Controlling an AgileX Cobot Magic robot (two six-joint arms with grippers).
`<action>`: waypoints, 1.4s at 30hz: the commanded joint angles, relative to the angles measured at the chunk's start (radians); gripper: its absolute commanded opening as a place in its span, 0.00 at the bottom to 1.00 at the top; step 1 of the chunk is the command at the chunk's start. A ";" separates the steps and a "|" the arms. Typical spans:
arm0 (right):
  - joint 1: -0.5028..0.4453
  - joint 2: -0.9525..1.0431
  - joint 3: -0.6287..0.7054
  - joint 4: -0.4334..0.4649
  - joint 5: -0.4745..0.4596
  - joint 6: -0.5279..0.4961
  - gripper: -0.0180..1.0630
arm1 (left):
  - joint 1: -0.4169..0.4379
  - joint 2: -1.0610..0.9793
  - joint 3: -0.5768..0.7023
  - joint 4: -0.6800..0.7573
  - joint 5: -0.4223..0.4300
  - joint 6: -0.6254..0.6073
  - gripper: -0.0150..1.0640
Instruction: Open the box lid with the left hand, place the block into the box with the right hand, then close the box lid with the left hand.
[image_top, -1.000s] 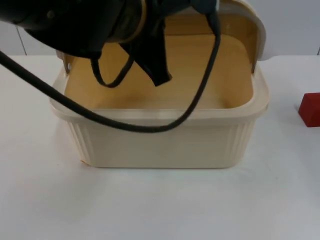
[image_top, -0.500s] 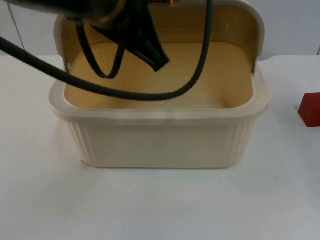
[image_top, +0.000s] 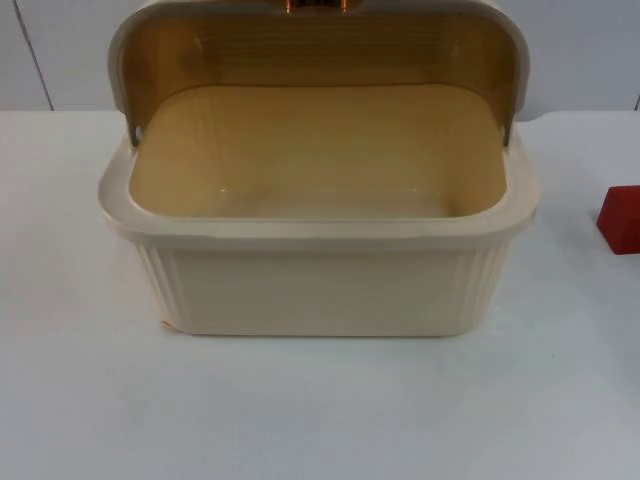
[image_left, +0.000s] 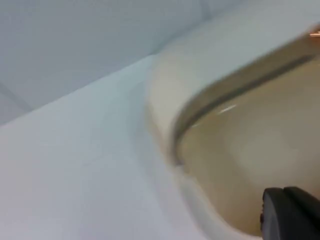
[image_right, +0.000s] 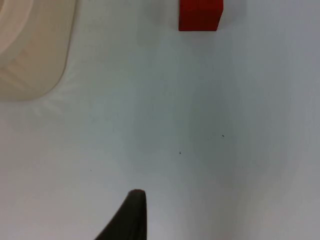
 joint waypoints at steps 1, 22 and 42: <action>-0.005 0.001 -0.005 -0.002 -0.009 -0.012 0.99 | 0.069 -0.044 -0.004 -0.082 0.017 0.067 0.01; -0.005 0.001 -0.005 -0.007 0.000 -0.016 0.99 | 0.689 -0.349 0.338 -0.895 0.060 0.665 0.01; -0.005 0.080 -0.025 -0.007 -0.021 0.000 0.99 | 0.591 -0.541 0.454 -0.871 0.051 0.682 0.01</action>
